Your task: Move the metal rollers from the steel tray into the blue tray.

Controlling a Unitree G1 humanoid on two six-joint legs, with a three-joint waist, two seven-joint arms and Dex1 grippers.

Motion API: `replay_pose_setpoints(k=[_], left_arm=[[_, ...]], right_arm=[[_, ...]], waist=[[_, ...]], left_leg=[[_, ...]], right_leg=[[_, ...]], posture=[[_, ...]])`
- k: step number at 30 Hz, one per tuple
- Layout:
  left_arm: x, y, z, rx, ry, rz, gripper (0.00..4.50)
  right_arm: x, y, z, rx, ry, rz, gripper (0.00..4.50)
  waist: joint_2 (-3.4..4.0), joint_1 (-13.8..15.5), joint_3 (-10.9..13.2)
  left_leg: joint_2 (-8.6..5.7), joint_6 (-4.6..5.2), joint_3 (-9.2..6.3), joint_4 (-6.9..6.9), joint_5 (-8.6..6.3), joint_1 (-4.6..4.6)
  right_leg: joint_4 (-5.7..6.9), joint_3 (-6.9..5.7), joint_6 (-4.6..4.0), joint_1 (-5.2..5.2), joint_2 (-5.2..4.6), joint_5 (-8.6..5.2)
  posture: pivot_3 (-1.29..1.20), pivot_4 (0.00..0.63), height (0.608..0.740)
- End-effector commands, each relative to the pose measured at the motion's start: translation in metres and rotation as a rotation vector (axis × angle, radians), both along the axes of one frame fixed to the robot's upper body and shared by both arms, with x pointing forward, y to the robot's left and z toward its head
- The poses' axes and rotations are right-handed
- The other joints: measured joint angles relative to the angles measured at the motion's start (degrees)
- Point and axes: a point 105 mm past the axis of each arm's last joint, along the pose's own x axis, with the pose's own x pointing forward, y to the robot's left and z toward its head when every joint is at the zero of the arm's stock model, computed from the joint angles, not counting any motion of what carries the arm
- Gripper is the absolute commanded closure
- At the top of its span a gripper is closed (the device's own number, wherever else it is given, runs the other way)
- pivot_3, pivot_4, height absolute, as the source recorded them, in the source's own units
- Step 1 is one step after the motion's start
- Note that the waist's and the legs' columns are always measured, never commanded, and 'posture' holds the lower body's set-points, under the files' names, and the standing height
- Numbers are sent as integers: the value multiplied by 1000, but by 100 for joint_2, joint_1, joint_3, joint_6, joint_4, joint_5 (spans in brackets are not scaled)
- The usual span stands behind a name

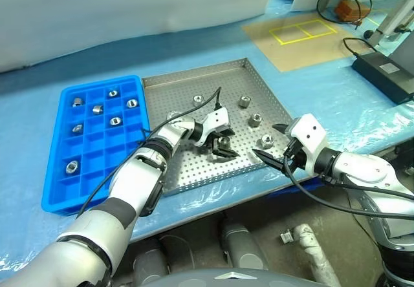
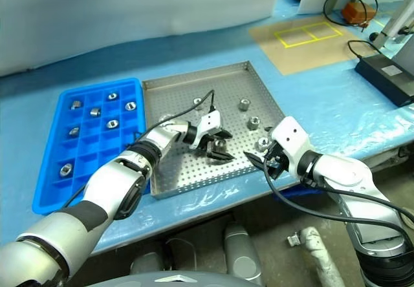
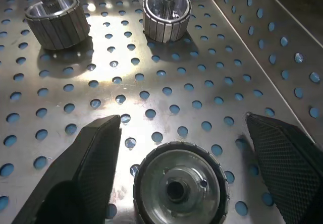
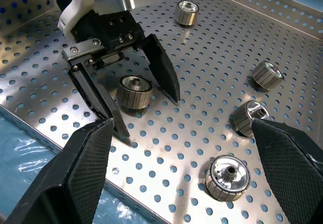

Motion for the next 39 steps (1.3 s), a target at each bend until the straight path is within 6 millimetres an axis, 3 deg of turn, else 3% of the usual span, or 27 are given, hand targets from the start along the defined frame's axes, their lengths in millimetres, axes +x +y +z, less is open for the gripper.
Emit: replay_pose_setpoints(k=[1,3,8,12,15,16,22,28,31,35,39], left_arm=[[3,1,3,18,-9,3,250],[3,2,3,13,-14,7,445],[7,6,2,24,-36,36,1865],[7,9,5,10,-40,22,1865],[12,11,9,5,-62,54,2410],[14,12,10,4,-78,63,2410],[19,20,45,-127,-112,33,2410],[27,51,85,-267,-143,72,2410],[35,71,90,-268,-193,150,2410],[38,115,91,-258,-250,272,2410],[37,154,94,-271,-316,411,2410]], right_arm=[[0,-2,13,-20,-68,-2,0],[0,-2,12,-22,-70,-3,0],[3,0,12,-21,-77,1,0],[6,1,13,-23,-86,6,0],[8,3,13,-22,-89,18,0],[9,3,13,-23,-91,23,0],[17,12,19,-18,-106,83,0],[33,25,21,-13,-125,158,0],[43,40,23,-1,-140,216,0],[55,63,25,21,-151,313,0],[66,78,25,30,-154,389,0]], waist=[[0,-40,0],[0,-60,0],[0,-73,0],[0,-80,0],[0,-76,0],[0,-75,0],[0,-79,1],[1,-21,3],[2,46,5],[2,151,5],[4,457,8]], left_leg=[[0,2,0,0,-1,2],[-2,4,-1,1,-3,4],[-2,6,-2,4,-4,4],[-2,8,-2,4,-6,3],[-2,8,-2,4,-6,3],[-2,8,-2,4,-6,3],[-1,8,-2,3,-6,3],[0,7,-2,-5,-5,-1],[1,7,-2,-7,-5,-2],[8,0,-2,-12,-1,-4],[19,-12,-2,-22,7,-11]], right_leg=[[-2,-1,0,4,-1,0],[-6,-3,0,10,-2,0],[-8,-5,1,12,-3,0],[-11,-6,1,12,-4,0],[-11,-6,1,12,-4,0],[-10,-6,1,12,-4,0],[-9,-7,1,10,-4,0],[-8,-10,0,4,-5,0],[-7,-11,-1,2,-6,0],[4,-12,-1,-11,-6,0],[14,-17,-3,-29,-3,1]], posture=[[-744,150,740],[-740,150,740],[-733,150,740],[-711,150,740],[-696,150,740],[-688,150,740],[-626,150,740],[-529,150,740],[-449,150,740],[-328,150,740],[-202,150,740]])
